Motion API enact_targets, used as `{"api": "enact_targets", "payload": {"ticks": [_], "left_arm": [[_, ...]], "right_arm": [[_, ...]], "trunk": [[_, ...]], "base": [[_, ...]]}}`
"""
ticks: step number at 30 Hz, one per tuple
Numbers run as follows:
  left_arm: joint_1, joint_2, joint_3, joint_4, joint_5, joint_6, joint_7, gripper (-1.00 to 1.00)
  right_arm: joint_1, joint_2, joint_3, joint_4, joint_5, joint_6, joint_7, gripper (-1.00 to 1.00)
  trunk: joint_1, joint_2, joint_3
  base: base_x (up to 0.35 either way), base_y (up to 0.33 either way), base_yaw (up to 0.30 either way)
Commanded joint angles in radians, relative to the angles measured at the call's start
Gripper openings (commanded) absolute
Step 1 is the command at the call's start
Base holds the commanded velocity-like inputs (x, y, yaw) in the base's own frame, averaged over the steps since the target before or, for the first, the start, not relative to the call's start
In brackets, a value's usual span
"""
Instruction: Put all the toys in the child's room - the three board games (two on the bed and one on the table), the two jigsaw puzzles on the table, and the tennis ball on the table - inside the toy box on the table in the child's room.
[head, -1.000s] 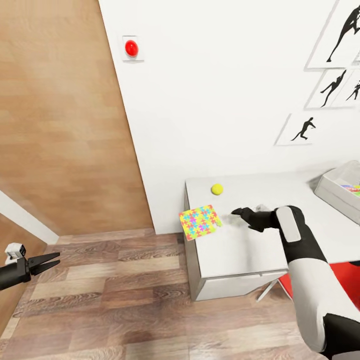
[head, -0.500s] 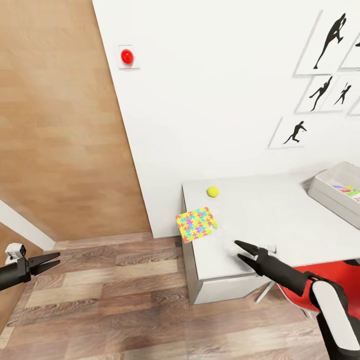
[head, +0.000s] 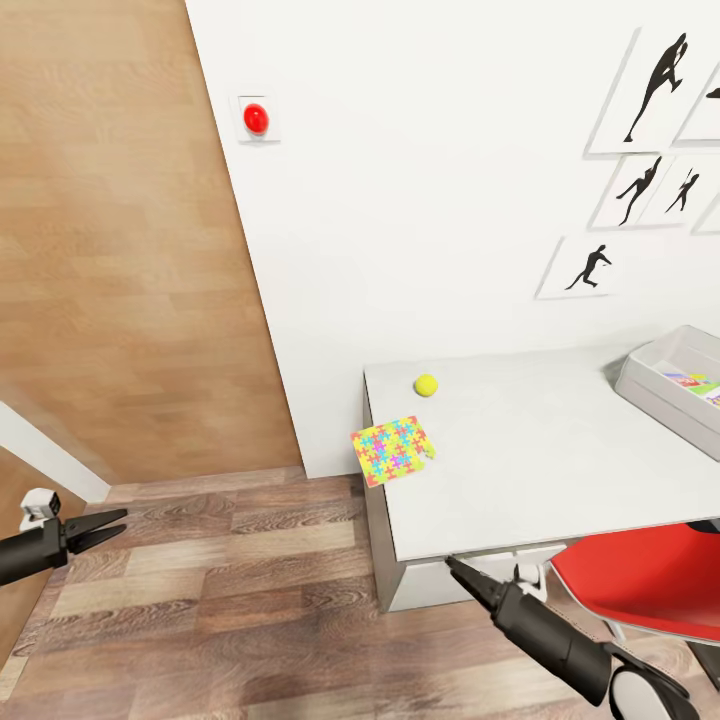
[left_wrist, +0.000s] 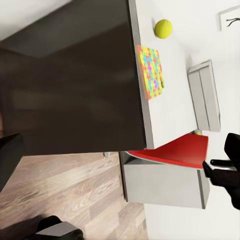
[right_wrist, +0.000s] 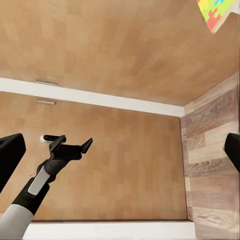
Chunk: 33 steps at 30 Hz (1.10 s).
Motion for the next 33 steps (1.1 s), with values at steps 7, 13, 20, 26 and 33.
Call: {"api": "enact_targets", "payload": {"ticks": [7, 13, 20, 26, 33], "left_arm": [[-0.006, -0.029, -0.002, -0.002, 0.002, -0.006, 0.002, 1.0], [-0.007, -0.049, -0.001, -0.009, 0.002, -0.035, -0.003, 1.0], [-0.007, -0.05, -0.001, -0.009, 0.004, -0.038, -0.007, 1.0], [-0.008, -0.052, -0.001, -0.008, 0.004, -0.037, -0.001, 1.0], [-0.009, -0.052, -0.001, -0.009, 0.004, -0.042, -0.006, 1.0]], "right_arm": [[0.003, -0.002, 0.009, 0.003, 0.024, -0.026, 0.008, 1.0], [0.004, -0.003, -0.008, 0.002, 0.027, -0.031, 0.042, 1.0], [0.004, 0.0, -0.009, 0.001, 0.027, -0.032, 0.051, 1.0], [0.004, -0.002, -0.011, 0.0, 0.027, -0.032, 0.074, 1.0], [0.004, -0.002, -0.01, 0.0, 0.027, -0.033, 0.088, 1.0]], "trunk": [[0.001, -0.002, -0.001], [0.001, -0.002, -0.001], [0.001, -0.002, 0.001], [0.001, -0.002, 0.007], [0.001, -0.002, 0.015]], "base": [[0.0, 0.0, 0.0], [0.0, 0.0, 0.0], [0.0, 0.0, -0.053], [0.003, 0.0, -0.195], [0.174, 0.0, -0.216]]}}
